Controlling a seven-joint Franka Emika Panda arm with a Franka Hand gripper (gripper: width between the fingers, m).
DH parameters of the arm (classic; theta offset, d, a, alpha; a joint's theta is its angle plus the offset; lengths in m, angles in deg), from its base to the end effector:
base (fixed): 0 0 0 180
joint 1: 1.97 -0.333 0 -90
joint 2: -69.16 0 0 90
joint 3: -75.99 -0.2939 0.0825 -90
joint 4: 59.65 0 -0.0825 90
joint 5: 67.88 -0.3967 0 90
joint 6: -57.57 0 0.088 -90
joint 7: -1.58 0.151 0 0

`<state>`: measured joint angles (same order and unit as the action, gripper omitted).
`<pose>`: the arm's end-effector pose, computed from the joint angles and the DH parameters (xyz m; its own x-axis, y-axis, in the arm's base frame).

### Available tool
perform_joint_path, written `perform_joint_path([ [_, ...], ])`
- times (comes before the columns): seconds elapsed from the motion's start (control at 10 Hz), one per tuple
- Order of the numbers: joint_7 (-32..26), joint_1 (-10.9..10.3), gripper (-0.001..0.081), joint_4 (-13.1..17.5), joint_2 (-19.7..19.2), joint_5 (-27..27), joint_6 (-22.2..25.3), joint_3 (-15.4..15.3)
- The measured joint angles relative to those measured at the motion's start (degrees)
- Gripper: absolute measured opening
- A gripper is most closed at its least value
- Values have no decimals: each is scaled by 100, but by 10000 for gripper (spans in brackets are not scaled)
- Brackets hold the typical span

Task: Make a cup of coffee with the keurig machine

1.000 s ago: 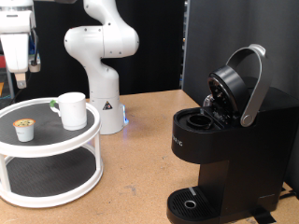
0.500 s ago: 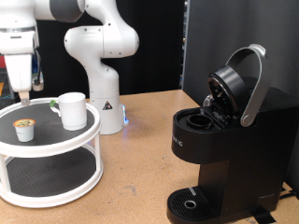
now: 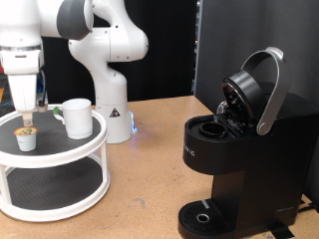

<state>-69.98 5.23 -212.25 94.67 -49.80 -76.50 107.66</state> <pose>0.3346 -0.2537 0.2956 0.6826 0.7307 0.0124 0.7274 -0.6810 0.0845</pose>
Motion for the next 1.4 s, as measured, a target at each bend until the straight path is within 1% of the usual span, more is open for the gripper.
perform_joint_path([
  [0.2,-3,53,798,-99,-104,67,-255,22],
  [0.6,-7,80,798,-234,-348,161,-702,116],
  [0.9,36,80,798,-238,-537,151,-875,116],
  [1.2,37,79,798,-238,-614,123,-920,116],
  [1.4,37,79,532,-238,-617,118,-927,116],
])
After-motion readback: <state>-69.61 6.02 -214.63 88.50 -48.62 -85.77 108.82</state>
